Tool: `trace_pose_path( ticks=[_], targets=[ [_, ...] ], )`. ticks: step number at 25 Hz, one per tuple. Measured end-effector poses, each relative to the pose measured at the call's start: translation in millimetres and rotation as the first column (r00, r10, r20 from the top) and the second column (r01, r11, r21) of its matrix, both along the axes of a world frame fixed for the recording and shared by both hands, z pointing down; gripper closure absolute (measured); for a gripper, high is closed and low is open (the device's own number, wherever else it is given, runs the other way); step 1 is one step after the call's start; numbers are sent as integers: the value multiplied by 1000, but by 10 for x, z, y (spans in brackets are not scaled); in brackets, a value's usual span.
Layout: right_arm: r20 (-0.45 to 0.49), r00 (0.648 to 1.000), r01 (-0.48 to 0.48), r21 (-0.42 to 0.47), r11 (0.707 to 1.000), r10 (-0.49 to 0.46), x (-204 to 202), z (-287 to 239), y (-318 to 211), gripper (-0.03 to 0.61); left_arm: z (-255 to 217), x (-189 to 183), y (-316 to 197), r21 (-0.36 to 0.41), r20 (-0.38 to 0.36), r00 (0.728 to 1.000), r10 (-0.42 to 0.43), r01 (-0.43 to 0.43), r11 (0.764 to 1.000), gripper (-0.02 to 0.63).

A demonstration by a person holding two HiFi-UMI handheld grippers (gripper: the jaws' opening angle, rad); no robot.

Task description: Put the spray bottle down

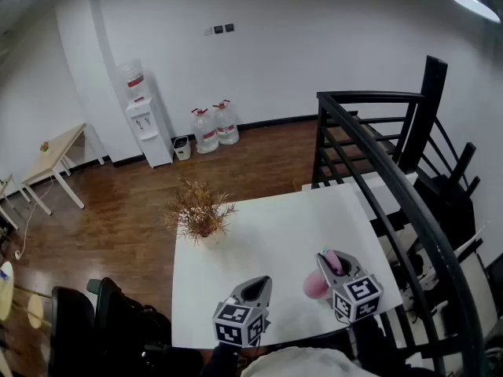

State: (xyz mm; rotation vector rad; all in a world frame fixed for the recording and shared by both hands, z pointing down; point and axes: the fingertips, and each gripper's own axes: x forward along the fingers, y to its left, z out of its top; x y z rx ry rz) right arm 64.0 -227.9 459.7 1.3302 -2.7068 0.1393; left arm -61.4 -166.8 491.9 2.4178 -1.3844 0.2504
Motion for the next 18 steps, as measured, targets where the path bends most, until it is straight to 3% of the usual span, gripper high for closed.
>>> trace_pose_path(
  ticks=[8,18],
  targets=[
    [-19,1000,-6,-3,1000,6,25,27,-72,543,-13,6,-40,-5,-2,1000,3,-3,1000,624],
    [-192,980,-52,46,998,59,281,239,-468,543,54,36,-75,-19,-8,1000,12,-12,1000,624]
  ],
)
